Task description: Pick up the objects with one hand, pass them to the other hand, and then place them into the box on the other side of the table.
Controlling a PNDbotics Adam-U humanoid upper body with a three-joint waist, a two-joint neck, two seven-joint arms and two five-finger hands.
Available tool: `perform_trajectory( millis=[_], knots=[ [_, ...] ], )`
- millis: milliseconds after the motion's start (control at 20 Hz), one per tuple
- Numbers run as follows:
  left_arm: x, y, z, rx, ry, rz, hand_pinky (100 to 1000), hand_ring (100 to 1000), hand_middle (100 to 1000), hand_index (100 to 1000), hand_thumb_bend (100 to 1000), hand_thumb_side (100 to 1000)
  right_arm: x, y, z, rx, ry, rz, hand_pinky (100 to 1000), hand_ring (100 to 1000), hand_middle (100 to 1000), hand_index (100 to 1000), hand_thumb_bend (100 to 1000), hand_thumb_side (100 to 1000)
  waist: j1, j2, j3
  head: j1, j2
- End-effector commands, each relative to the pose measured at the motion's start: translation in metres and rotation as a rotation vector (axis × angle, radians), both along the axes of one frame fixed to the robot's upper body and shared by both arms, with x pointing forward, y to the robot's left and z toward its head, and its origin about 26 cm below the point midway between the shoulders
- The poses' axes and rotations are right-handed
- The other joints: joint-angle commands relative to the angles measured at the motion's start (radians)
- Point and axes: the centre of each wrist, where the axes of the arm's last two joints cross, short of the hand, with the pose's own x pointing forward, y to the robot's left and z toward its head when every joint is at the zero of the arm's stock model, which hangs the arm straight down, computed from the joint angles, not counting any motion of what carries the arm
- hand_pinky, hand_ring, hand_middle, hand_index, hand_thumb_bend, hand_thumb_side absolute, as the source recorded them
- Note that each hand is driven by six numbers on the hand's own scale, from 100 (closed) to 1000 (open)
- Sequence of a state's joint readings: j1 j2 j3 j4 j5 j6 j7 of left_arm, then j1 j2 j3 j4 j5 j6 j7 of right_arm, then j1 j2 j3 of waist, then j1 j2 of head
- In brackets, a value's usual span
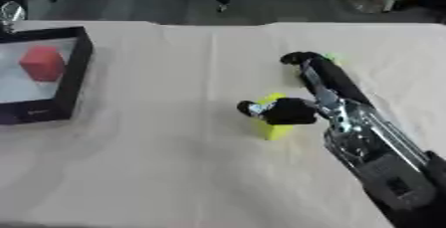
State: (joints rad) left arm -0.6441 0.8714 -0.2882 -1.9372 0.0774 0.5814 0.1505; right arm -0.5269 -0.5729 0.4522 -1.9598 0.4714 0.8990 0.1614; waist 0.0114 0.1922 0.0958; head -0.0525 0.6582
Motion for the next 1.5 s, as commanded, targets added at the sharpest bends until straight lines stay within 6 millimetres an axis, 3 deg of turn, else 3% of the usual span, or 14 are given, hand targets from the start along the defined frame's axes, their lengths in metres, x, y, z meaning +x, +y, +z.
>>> perform_trajectory(
  millis=[50,700,1500],
  knots=[
    [-0.004,0.002,0.011,0.025,-0.039,0.006,780,587,544,672,100,316,0.005,-0.001,0.0,-0.007,0.013,-0.013,828,907,861,866,695,447,-0.011,-0.008,0.003,-0.01,0.005],
    [-0.002,0.0,0.006,0.029,-0.021,0.004,783,587,544,669,100,333,0.032,-0.009,-0.032,-0.004,0.052,-0.143,823,898,853,865,700,429,-0.012,-0.002,0.007,-0.017,0.004],
    [0.0,0.001,0.002,0.035,-0.007,0.016,782,588,544,668,100,333,0.04,-0.013,-0.052,0.095,0.181,-0.151,806,881,835,844,672,391,-0.01,-0.001,0.004,-0.014,0.008]
  ],
)
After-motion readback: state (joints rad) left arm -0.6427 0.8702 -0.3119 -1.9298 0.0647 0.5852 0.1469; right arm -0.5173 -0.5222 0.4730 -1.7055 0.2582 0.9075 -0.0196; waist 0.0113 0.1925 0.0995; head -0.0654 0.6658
